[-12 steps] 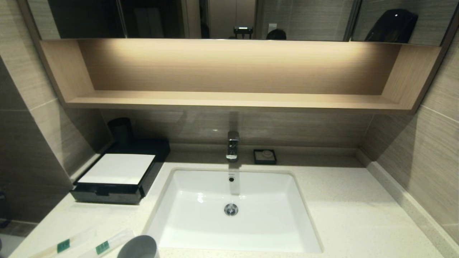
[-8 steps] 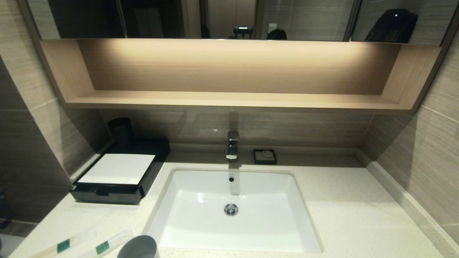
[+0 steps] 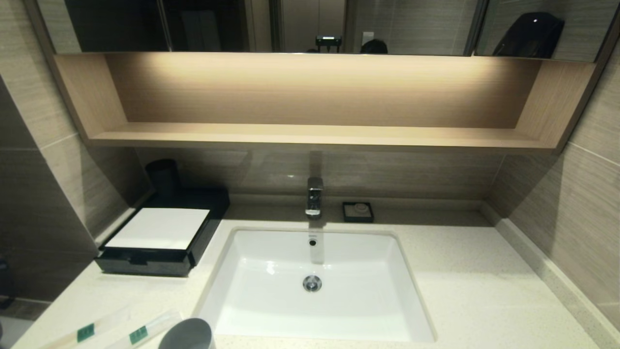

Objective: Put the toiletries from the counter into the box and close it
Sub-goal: Pick up the cup

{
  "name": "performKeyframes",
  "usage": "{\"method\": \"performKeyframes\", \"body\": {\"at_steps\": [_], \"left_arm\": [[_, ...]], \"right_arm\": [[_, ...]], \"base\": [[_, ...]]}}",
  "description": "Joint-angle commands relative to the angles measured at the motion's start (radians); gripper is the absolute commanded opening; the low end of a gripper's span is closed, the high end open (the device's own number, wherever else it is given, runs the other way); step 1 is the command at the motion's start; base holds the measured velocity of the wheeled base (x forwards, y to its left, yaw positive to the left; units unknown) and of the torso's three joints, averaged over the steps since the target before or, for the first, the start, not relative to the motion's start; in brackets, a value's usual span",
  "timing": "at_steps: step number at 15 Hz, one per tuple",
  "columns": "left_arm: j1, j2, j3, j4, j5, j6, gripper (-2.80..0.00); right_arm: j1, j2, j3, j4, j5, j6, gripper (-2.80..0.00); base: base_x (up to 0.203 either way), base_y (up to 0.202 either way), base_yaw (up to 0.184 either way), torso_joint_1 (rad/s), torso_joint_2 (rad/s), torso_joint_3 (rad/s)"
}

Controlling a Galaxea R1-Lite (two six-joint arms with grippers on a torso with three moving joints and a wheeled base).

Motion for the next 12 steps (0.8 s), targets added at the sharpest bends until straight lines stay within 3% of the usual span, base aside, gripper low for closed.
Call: {"method": "performKeyframes", "body": {"at_steps": [1,12], "left_arm": [[0.000,-0.002,0.000,0.000,-0.003,0.003,-2.80],[0.000,0.000,0.000,-0.003,0.000,-0.001,-2.80]], "right_arm": [[0.000,0.000,0.000,0.000,0.000,0.000,-2.80],[0.000,0.000,0.000,0.000,0.000,0.000,-2.80]], "base": [[0.000,0.000,0.000,0.000,0.00,0.000],[0.000,0.000,0.000,0.000,0.00,0.000]]}}
